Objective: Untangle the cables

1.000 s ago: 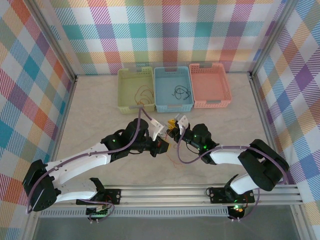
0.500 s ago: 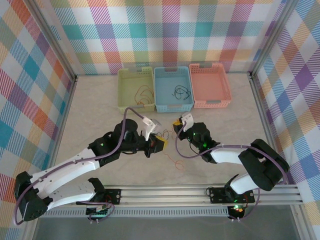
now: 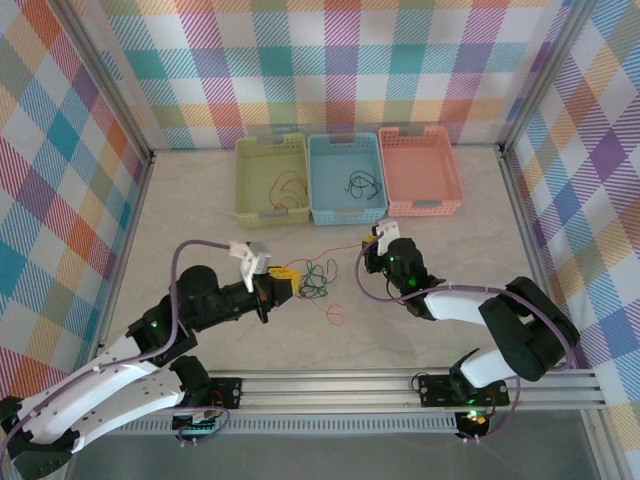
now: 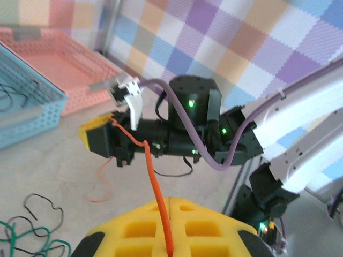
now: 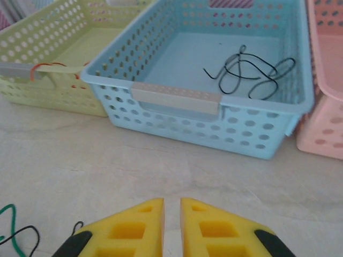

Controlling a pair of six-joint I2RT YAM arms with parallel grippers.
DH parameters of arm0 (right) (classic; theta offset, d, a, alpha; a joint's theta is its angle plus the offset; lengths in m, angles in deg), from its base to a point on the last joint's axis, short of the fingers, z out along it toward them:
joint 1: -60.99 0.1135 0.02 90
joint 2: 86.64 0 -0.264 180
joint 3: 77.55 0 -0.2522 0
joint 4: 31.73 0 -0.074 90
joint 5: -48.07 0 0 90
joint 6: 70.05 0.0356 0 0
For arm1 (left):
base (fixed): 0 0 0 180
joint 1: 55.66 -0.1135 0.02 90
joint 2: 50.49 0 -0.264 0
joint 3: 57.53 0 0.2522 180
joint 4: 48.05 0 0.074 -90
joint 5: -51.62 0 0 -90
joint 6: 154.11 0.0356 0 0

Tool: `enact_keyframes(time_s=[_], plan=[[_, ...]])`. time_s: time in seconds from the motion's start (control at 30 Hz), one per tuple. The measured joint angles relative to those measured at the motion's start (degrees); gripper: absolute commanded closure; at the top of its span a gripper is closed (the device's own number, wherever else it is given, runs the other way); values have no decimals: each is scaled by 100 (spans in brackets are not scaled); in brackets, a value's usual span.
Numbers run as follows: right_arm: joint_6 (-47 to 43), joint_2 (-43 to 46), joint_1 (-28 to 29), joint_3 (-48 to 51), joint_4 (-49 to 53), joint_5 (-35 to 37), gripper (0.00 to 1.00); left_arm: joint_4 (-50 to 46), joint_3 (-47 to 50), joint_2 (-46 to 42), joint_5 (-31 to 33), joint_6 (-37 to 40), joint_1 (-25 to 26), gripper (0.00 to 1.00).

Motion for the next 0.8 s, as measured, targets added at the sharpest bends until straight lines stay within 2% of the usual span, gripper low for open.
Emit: enact_keyframes(time_s=[0.37,0.8], plan=[[417,0,-264,-15,422,131,85,-111,129,-1272,1287,-92,0,100],[994,0,-570,-125,1051,398,89,-785,-94,-1228,2490,-269,4,100]])
